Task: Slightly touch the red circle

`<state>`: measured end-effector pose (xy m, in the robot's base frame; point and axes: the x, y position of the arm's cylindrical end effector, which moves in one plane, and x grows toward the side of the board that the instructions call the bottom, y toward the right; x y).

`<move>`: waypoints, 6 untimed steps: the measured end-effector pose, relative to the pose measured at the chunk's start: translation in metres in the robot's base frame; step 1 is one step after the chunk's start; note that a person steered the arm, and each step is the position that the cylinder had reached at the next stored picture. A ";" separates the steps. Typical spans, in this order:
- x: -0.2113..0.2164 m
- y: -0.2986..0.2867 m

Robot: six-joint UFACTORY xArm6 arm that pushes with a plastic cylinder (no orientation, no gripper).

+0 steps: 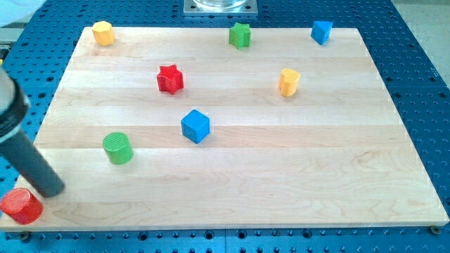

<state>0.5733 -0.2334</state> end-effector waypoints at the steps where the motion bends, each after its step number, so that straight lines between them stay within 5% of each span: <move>1: 0.025 0.010; 6: 0.044 -0.016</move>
